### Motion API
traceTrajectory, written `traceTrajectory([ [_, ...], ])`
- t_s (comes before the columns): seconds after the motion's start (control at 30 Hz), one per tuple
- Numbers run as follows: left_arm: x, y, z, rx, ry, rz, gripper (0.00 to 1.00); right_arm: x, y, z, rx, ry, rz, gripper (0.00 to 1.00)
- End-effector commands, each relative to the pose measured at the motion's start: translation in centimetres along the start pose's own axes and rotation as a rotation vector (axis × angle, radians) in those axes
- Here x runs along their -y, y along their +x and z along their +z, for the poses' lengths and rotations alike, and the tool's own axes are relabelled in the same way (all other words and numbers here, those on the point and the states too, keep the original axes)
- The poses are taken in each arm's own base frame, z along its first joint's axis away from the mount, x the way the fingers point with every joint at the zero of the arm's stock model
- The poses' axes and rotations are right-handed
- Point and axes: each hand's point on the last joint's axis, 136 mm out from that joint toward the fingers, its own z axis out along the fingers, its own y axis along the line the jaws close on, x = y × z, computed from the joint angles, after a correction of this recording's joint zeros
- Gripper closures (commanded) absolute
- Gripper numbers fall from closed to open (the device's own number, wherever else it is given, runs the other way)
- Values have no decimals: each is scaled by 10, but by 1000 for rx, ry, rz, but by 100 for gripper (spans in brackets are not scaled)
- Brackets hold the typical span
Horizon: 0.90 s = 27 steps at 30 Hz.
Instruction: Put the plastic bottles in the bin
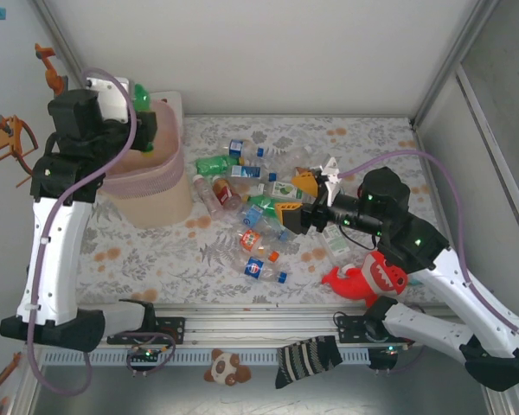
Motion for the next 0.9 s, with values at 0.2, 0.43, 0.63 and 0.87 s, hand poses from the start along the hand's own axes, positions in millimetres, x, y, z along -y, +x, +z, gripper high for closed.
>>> traceTrajectory([
  [0.2, -84, 35, 28, -158, -240, -68, 54, 0, -2, -3, -1, 11, -23, 19],
  [0.43, -117, 80, 67, -292, -283, -133, 56, 0, 0, -5, -7, 15, -31, 19],
  [0.63, -129, 127, 95, -433, -292, -160, 56, 2, 2, -4, -13, 19, -30, 19],
  [0.87, -130, 183, 117, -613, -279, -187, 56, 3, 4, -2, -16, 21, -32, 19],
])
